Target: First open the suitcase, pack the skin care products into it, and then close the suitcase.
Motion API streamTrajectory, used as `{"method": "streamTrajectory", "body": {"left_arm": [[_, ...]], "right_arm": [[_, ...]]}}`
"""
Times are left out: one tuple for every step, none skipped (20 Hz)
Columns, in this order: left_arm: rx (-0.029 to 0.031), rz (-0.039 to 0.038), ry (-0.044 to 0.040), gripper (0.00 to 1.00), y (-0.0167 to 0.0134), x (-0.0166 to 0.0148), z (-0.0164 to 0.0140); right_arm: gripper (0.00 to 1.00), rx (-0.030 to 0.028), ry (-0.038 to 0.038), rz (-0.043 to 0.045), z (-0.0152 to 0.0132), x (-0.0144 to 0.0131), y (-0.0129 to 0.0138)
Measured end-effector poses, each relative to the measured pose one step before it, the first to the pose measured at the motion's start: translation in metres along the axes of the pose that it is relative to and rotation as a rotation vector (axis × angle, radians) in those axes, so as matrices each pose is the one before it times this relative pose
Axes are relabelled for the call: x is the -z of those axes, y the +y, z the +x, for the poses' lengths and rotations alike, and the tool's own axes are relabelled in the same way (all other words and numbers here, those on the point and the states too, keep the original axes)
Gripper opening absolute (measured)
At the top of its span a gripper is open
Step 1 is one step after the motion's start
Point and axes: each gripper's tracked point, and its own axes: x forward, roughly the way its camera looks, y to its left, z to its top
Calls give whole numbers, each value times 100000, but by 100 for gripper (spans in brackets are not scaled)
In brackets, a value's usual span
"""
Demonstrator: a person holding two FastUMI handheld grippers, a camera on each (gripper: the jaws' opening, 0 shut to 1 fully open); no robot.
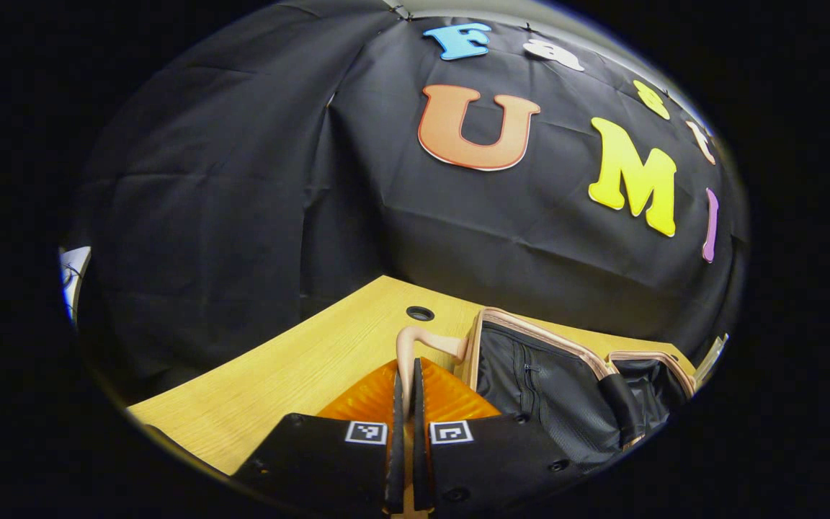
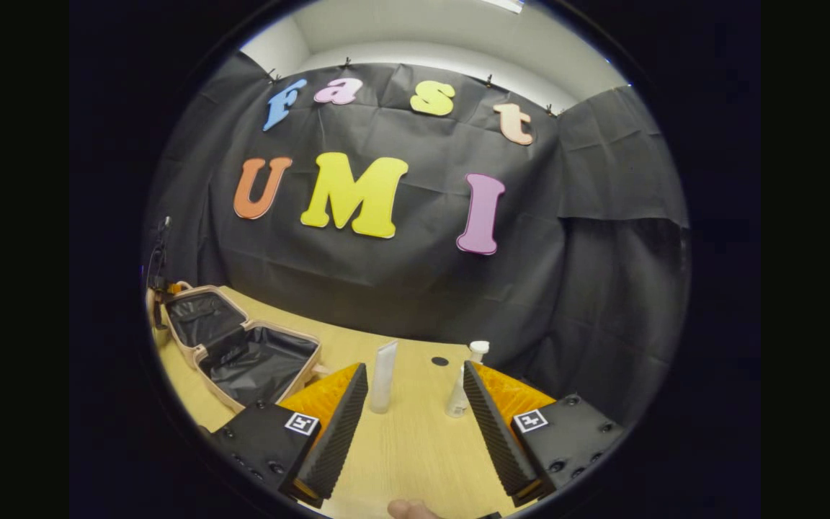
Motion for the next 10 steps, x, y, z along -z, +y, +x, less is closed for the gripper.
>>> {"method": "streamTrajectory", "body": {"left_arm": [[-272,242,-524,12,-37,-45,221],[-360,1678,894,12,-51,301,355],[-2190,4096,2954,20,259,671,57],[-603,4176,2574,25,157,463,-69],[1673,2373,-707,30,-239,-23,-132],[2320,-755,-1802,35,-392,-717,-449],[1959,-1485,-1144,45,-631,-650,-209],[167,30,-589,62,-397,-258,-35],[-1414,1396,-107,61,-141,-392,-373],[-893,1492,-356,63,-420,-533,-368]], "right_arm": [[79,-455,-73,-559,-69,-21,292],[79,-619,-231,-352,-37,-112,279],[79,-655,-655,-266,-194,-124,252],[80,-149,-547,-174,-48,-123,74],[80,311,-139,225,16,106,-160],[79,-75,252,651,22,78,-51],[80,-190,486,618,19,170,73],[80,-38,189,436,-7,81,-41],[80,-217,40,-115,-147,15,-51],[80,-15,-127,-378,-166,-92,-142]]}}
